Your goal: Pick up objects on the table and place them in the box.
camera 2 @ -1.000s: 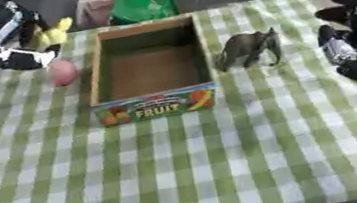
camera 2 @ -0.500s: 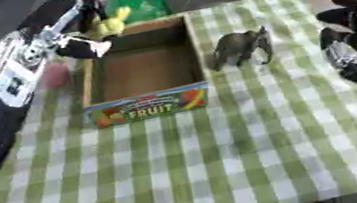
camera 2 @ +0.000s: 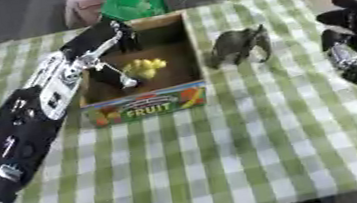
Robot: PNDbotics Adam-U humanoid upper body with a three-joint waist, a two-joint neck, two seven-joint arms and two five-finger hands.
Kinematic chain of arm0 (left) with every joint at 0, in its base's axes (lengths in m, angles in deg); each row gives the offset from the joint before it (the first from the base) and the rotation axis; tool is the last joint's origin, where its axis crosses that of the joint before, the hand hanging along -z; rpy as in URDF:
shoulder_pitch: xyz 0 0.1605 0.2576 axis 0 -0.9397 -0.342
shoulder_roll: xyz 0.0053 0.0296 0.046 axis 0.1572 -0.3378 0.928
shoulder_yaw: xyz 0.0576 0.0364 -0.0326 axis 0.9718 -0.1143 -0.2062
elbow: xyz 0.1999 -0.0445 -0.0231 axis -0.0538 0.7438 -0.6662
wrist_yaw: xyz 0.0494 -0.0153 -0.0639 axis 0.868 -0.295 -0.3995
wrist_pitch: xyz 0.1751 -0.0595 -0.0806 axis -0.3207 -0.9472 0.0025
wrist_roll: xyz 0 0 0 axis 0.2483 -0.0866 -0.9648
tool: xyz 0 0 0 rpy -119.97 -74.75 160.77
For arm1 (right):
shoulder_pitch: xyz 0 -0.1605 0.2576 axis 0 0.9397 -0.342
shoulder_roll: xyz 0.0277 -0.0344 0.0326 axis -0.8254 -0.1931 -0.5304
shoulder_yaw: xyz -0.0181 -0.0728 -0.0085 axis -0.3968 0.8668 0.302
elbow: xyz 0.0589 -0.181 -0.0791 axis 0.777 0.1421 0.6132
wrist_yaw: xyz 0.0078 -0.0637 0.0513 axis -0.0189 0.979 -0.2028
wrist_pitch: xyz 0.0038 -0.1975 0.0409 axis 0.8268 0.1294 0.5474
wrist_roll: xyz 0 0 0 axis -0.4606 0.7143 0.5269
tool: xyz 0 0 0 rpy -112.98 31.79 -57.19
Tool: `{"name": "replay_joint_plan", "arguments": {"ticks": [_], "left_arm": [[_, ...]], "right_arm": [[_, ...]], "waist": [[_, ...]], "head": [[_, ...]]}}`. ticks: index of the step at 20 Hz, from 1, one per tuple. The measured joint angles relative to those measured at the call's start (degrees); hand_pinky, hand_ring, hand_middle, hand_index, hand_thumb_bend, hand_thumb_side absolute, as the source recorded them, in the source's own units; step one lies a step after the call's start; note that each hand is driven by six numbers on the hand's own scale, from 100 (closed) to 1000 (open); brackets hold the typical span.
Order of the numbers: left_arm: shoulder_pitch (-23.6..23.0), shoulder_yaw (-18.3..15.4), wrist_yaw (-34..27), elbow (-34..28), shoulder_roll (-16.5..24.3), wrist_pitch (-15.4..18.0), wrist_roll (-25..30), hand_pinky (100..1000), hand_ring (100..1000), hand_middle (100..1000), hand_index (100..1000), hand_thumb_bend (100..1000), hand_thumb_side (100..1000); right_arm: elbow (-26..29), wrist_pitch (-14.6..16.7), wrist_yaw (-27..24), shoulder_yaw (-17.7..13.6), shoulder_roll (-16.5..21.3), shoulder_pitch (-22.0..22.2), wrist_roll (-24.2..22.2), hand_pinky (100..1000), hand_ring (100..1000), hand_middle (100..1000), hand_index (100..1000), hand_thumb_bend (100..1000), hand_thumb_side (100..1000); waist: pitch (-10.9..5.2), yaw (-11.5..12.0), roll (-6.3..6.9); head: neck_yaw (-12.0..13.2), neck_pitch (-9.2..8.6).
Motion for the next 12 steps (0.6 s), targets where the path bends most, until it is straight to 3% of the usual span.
{"name": "replay_joint_plan", "arguments": {"ticks": [5,12], "left_arm": [[-0.3,-1.1,0.8,-0.1,0.2,-1.8,-2.0,724,672,670,758,818,174],[-0.2,-4.6,-5.6,-6.7,3.9,-6.7,-4.9,709,627,626,742,817,140]], "right_arm": [[0.0,0.0,0.0,0.0,0.0,0.0,0.0,809,921,787,973,100,427],[0.0,0.0,0.0,-0.1,0.0,0.1,0.0,809,922,787,974,100,428]], "waist": [[0.01,0.3,0.00],[0.01,1.1,0.01]], "head": [[-0.2,-0.02],[-0.3,-0.23]]}}
